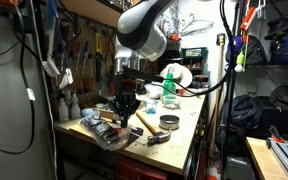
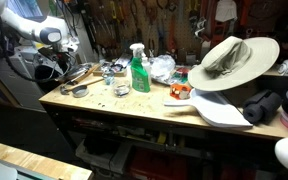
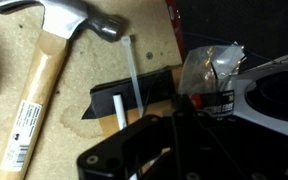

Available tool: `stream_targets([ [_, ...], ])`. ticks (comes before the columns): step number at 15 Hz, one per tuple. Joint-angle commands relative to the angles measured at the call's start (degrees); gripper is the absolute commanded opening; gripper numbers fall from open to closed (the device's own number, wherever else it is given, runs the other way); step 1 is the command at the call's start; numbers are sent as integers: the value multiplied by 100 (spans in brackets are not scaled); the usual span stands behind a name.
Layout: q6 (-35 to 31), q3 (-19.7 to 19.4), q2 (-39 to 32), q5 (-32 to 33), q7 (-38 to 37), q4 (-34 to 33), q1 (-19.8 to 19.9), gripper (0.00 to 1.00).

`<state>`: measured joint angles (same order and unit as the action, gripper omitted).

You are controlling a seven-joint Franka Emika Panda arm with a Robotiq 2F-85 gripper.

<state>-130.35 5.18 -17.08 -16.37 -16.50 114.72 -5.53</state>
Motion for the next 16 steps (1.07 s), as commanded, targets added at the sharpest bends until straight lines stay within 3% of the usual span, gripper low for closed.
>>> stream_targets([
  [1,-312,-99,-144,124,-126,-60,-45,0],
  [13,-214,-305,-2,1183,-632,67,-223,0],
  [14,-213,-286,42,1165,-589,95,-218,26],
  [16,-235,-293,169,1188,-633,172,-234,34],
])
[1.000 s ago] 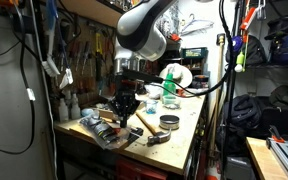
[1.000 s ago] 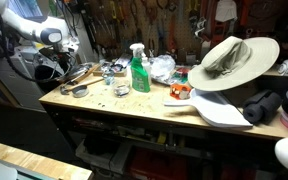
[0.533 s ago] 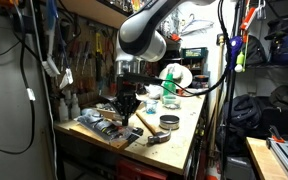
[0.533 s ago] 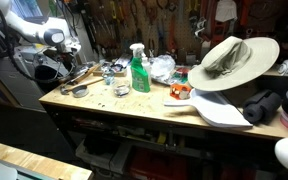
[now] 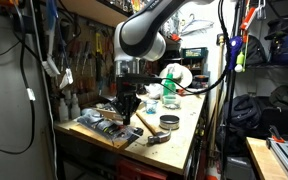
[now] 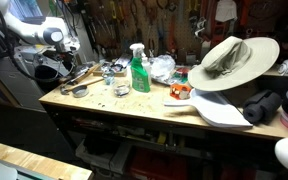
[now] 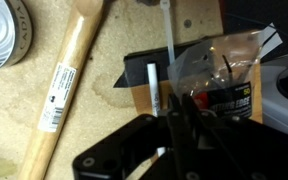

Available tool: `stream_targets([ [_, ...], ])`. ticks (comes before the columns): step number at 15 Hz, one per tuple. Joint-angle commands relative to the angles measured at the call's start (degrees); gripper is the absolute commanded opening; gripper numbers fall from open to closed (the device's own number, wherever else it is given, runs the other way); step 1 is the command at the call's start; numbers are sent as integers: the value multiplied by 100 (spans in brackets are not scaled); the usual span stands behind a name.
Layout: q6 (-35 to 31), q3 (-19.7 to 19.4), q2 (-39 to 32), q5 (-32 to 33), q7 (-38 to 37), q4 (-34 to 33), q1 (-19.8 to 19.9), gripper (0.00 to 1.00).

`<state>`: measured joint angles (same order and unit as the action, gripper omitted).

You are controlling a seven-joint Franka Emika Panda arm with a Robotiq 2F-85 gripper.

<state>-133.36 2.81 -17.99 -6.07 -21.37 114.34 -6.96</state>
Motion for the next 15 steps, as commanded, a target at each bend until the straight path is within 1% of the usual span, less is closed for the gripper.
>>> stream_targets([
  [1,45,-11,350,68,-30,270,-61,42],
  [2,29,-29,476,127,-114,347,-87,49],
  [3,54,9,604,72,-41,415,-75,58],
  [4,60,25,722,77,-26,477,-79,64],
  [7,315,114,1207,5,107,772,-61,86],
  [8,427,143,1375,-12,143,885,-56,95],
  [9,618,165,1577,38,167,1013,-60,99],
  [10,741,190,1841,133,208,1228,-68,100],
  [13,932,235,2656,524,359,1852,-15,100],
  [15,1062,216,3269,519,599,2277,62,100],
])
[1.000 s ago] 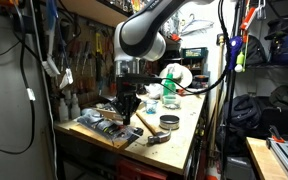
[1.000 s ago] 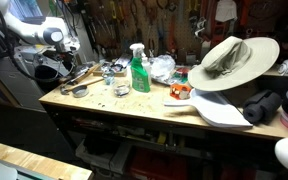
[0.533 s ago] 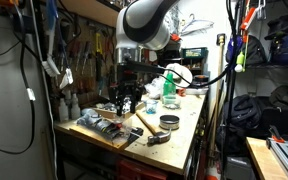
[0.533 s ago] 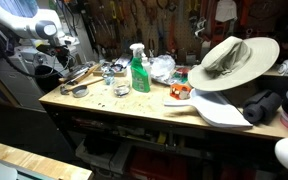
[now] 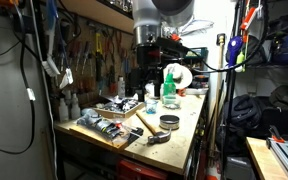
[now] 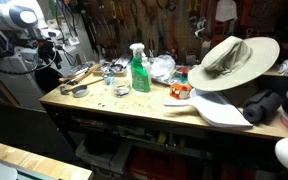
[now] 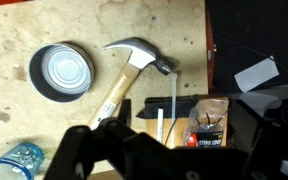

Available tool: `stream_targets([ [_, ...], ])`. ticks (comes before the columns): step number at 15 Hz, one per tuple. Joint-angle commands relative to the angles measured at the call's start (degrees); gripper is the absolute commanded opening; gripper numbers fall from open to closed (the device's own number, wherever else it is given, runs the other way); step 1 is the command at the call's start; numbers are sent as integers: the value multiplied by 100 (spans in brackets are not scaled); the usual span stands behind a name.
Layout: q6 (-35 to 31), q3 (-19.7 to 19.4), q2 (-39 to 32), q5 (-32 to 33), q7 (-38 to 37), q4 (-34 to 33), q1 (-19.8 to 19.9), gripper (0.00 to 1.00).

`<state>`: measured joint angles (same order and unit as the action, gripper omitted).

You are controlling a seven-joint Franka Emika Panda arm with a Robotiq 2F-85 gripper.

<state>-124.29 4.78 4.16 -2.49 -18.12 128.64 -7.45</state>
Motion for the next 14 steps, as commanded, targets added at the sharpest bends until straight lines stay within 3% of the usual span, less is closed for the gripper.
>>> stream_targets([
  [1,266,17,1341,207,284,1015,158,100],
  [9,983,190,3547,326,-626,2383,762,100],
  [10,773,121,2928,217,-296,1924,697,100],
  [14,938,194,3431,212,-456,2255,793,100],
])
